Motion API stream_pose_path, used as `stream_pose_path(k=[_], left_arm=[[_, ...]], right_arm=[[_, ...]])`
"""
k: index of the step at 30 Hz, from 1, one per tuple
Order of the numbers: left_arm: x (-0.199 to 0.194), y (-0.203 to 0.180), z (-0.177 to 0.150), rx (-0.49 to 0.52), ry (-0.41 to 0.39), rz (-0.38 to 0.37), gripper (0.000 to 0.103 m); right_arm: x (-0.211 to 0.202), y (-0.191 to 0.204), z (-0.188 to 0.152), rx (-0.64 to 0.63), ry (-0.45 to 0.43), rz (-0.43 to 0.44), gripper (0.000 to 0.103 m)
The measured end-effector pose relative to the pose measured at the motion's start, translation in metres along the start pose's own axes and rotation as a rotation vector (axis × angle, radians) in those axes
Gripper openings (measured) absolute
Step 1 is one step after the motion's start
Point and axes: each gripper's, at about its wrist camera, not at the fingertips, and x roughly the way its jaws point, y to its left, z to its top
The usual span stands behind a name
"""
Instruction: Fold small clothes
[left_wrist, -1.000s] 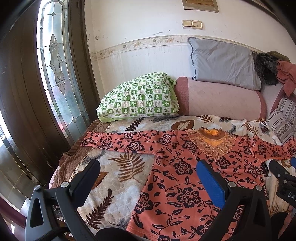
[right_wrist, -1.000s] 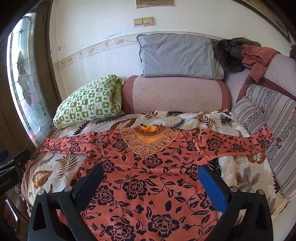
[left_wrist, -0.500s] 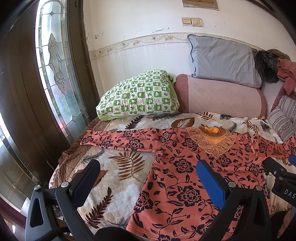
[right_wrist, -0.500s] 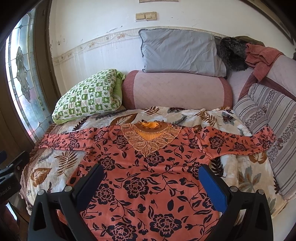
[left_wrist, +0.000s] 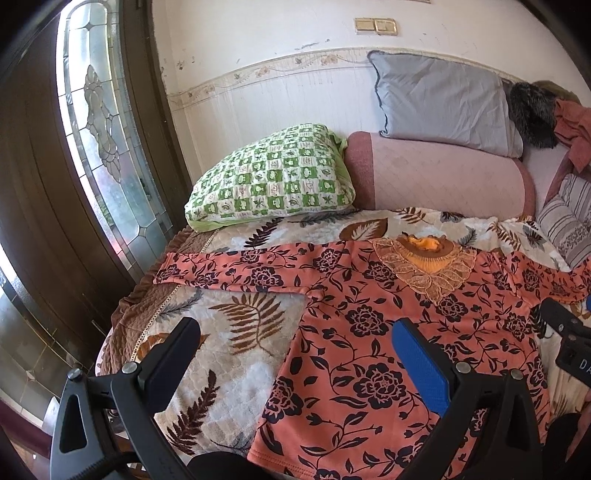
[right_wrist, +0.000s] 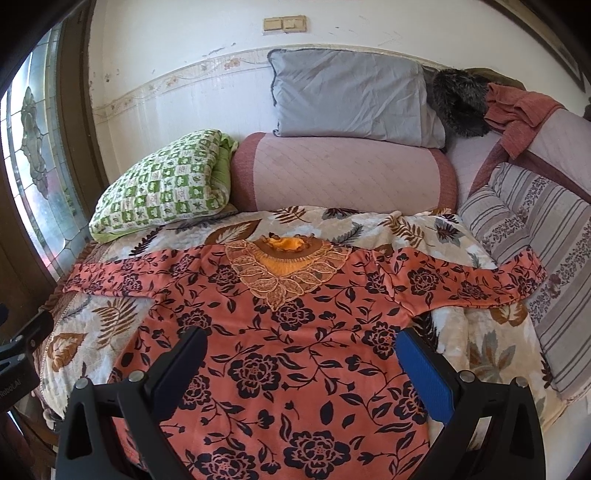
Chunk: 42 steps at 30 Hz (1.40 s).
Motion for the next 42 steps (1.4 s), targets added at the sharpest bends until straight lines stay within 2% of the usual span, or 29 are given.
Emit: stream_pose_path(k=[11, 19, 24, 26, 27, 29, 31, 32, 34, 38, 42], left_arm=[[0.039, -0.048, 0.009, 0.078, 0.061, -0.017, 0.103], [0.116, -0.094, -0.001, 0.094, 0.26, -0.163, 0.103], [0.173, -0.115, -0.017, 0.107, 0.362, -0.2, 0.103], [0.189, -0.119, -0.02, 0.121, 0.314, -0.205, 0.103], [0.194, -0.12, -0.019, 0.131, 0.28, -0.192, 0.103], [0.201, -0.119, -0.017, 0.144, 0.182, -0.177, 0.103], [0.207, -0.116, -0.017, 0.135, 0.083, -0.166, 0.103], [0.214, -0.112, -0.018, 0.116, 0.078, -0.173, 0.103], [0.229, -0.103, -0.017, 0.057, 0.117, -0.218, 0.103], [0.255, -0.094, -0.011, -0.067, 0.185, -0.301, 0.103], [0.261, -0.084, -0.005, -0.14, 0.15, -0.349, 0.103]], right_arm=[[0.032, -0.045, 0.008, 0.062, 0.013, -0.034, 0.103], [0.086, -0.111, 0.015, 0.146, 0.024, -0.097, 0.103], [0.142, -0.188, 0.01, 0.242, -0.006, -0.179, 0.103], [0.161, -0.232, 0.003, 0.337, -0.001, -0.204, 0.103], [0.165, -0.262, -0.004, 0.429, -0.024, -0.196, 0.102], [0.165, -0.317, -0.019, 0.604, -0.073, -0.207, 0.102], [0.163, -0.364, -0.032, 0.753, -0.091, -0.224, 0.095], [0.165, -0.387, -0.038, 0.821, -0.098, -0.204, 0.092], [0.17, -0.427, -0.046, 0.925, -0.102, -0.156, 0.086], [0.18, -0.478, -0.049, 1.01, -0.121, -0.169, 0.075], [0.195, -0.515, -0.058, 1.145, -0.136, -0.168, 0.071]])
